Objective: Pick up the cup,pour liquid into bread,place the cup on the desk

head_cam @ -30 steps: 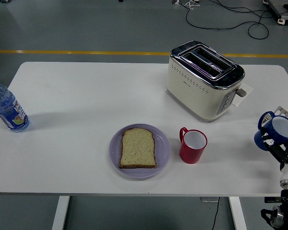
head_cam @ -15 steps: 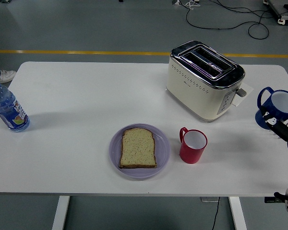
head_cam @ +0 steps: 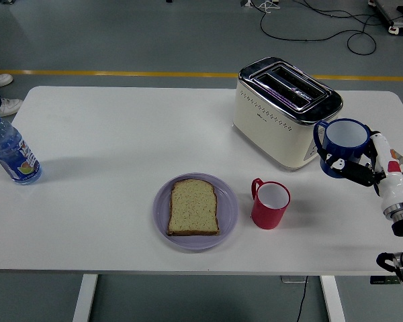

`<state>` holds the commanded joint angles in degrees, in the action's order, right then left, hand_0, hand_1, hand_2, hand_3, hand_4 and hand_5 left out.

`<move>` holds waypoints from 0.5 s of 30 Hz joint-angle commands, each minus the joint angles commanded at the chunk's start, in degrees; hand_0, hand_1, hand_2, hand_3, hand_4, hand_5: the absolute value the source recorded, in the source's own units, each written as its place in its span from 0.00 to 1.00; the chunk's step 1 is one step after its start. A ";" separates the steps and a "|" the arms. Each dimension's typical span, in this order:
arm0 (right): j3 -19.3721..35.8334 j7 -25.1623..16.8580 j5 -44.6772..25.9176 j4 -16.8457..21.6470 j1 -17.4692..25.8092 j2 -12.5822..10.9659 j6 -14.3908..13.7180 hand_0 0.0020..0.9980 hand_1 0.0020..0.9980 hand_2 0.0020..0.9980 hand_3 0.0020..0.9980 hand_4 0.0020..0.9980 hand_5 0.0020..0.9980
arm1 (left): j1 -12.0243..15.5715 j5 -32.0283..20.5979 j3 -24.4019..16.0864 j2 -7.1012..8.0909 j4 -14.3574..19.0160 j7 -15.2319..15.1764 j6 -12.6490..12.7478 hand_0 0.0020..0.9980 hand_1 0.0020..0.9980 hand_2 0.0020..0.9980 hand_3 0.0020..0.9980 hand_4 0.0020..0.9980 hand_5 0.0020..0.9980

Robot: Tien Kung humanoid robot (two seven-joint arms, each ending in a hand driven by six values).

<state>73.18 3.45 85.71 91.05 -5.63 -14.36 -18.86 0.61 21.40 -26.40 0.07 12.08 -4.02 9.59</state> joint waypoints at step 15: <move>-6.80 3.63 8.68 3.26 -3.36 -0.21 1.59 0.13 0.08 0.35 0.42 0.63 0.00 | 0.07 0.12 -0.15 0.00 0.03 -0.06 0.07 0.65 0.66 0.66 0.54 0.31 0.77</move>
<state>66.37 7.08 94.39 94.31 -8.99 -14.57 -17.27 0.68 21.53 -26.55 0.07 12.11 -4.09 9.66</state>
